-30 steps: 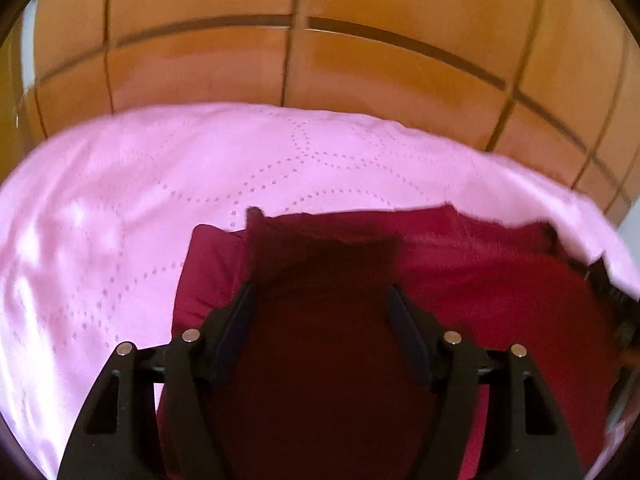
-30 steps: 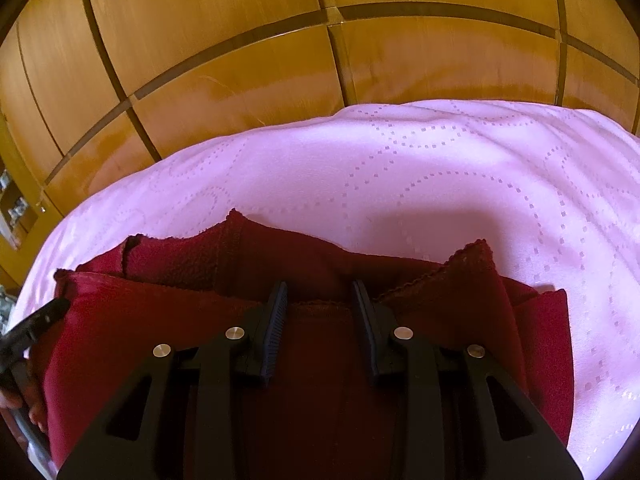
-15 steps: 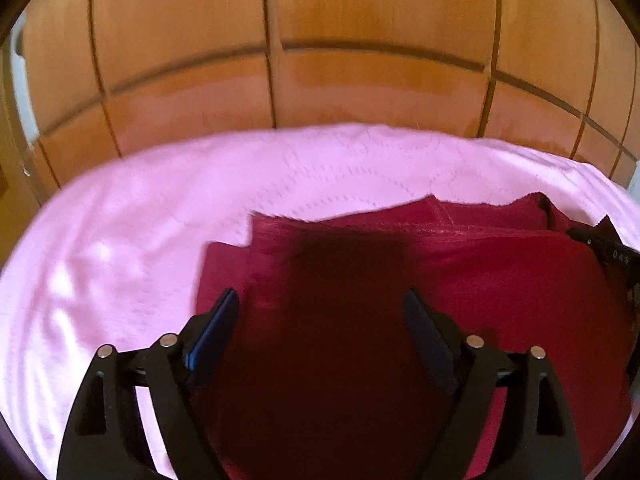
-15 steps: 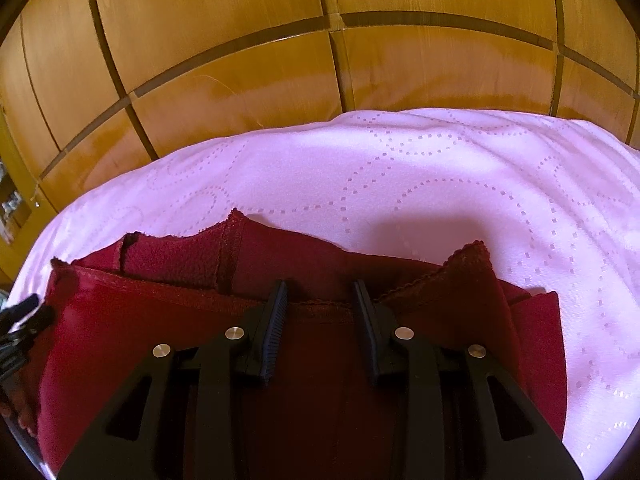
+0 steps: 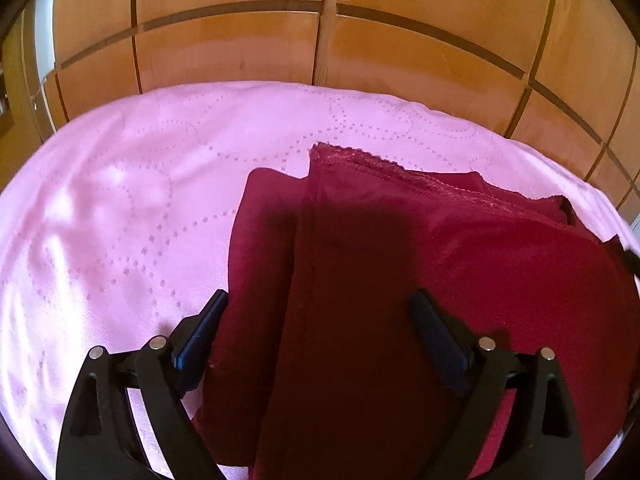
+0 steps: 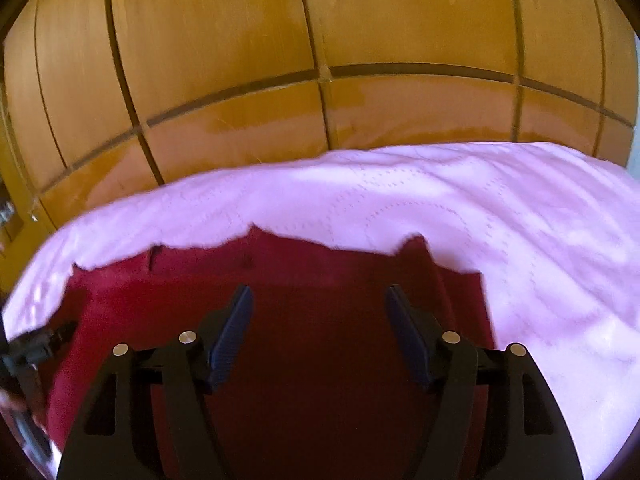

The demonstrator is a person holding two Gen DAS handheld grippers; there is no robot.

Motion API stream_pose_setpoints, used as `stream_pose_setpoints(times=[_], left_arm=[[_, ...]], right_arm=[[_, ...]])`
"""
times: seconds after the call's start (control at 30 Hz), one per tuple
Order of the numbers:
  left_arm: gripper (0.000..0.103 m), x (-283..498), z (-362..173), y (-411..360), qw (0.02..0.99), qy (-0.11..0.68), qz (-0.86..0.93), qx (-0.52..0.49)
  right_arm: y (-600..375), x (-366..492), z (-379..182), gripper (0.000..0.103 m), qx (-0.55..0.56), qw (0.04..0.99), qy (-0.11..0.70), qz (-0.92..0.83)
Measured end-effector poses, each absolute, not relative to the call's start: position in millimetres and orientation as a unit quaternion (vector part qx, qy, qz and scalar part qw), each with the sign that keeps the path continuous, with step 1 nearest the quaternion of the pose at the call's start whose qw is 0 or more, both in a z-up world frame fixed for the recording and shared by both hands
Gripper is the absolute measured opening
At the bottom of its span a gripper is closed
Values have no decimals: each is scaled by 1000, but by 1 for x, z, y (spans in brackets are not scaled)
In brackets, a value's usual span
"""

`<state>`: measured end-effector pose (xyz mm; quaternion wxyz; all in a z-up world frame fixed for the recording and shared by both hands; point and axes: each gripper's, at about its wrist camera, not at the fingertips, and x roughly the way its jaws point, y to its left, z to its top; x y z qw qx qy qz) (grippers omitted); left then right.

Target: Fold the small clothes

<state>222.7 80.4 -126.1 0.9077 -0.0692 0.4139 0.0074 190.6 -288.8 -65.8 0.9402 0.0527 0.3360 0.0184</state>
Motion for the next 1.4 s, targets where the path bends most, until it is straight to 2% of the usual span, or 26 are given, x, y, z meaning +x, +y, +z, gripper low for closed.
stream_pose_setpoints(times=[0.1, 0.17, 0.37, 0.5, 0.67, 0.73, 0.83, 1.0, 1.2, 1.4], left_arm=[[92, 222, -128, 80, 907, 415, 5, -73], [93, 220, -128, 81, 906, 416, 4, -76], [94, 210, -124, 78, 910, 408, 17, -69], [94, 184, -111, 73, 925, 375, 4, -61], [99, 148, -97, 66, 942, 331, -14, -51], [100, 139, -93, 62, 945, 325, -22, -44], [100, 126, -91, 52, 946, 322, -39, -22], [100, 113, -93, 41, 944, 325, -52, 5], [100, 98, -92, 36, 940, 326, -94, -25], [100, 85, -88, 25, 947, 303, -102, -23]], right_arm=[[-296, 188, -80, 68, 27, 934, 356, -8], [-309, 192, -93, 68, 49, 926, 374, -14], [-296, 196, -99, 70, 13, 927, 372, -34], [-300, 194, -101, 71, 22, 929, 369, -31], [-298, 194, -100, 72, 17, 929, 368, -33], [-297, 193, -98, 75, 16, 930, 366, -33], [-295, 183, -88, 90, 20, 934, 355, -43], [-298, 146, -68, 92, 89, 939, 330, -30], [-318, 100, -63, 93, 151, 931, 331, 10], [-357, 57, -76, 93, 280, 896, 344, 32]])
